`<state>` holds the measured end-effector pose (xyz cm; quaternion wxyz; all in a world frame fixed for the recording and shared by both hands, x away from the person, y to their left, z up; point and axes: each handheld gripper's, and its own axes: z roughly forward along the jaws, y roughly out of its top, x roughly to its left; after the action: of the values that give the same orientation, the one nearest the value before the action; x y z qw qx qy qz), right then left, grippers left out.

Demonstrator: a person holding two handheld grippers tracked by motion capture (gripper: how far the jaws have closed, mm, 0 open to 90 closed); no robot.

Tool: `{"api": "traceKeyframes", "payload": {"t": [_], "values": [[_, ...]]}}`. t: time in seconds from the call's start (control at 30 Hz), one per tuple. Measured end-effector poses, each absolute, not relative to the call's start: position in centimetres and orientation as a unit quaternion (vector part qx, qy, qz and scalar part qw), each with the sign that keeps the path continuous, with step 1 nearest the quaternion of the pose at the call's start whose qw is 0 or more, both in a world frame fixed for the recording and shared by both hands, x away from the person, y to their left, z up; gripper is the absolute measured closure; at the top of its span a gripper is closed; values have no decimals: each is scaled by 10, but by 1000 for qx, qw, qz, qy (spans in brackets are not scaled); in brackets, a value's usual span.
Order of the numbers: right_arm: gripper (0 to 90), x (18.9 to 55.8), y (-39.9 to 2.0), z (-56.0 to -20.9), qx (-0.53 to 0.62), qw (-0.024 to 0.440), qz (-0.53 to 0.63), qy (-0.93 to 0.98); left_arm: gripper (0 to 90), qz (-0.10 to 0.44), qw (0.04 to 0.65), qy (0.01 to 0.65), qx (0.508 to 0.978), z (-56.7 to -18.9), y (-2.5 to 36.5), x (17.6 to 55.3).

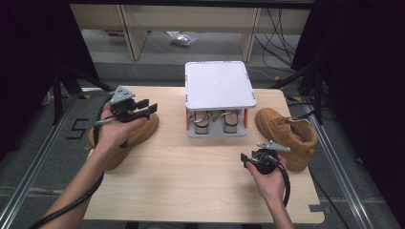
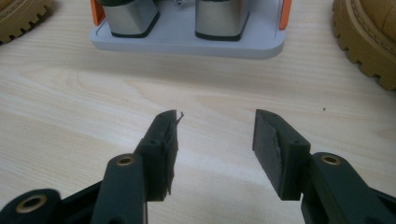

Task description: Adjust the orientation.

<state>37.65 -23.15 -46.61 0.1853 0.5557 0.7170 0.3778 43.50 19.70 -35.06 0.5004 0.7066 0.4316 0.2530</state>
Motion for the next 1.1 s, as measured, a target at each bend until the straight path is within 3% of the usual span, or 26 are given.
{"api": "traceKeyframes", "payload": {"t": [0.73,1.1], "values": [[502,374,-227,-463,560,179,384,712,611,287,484,493,664,-362,292,384],[499,374,-228,-467,560,176,381,714,608,294,452,549,638,-389,341,362]]}}
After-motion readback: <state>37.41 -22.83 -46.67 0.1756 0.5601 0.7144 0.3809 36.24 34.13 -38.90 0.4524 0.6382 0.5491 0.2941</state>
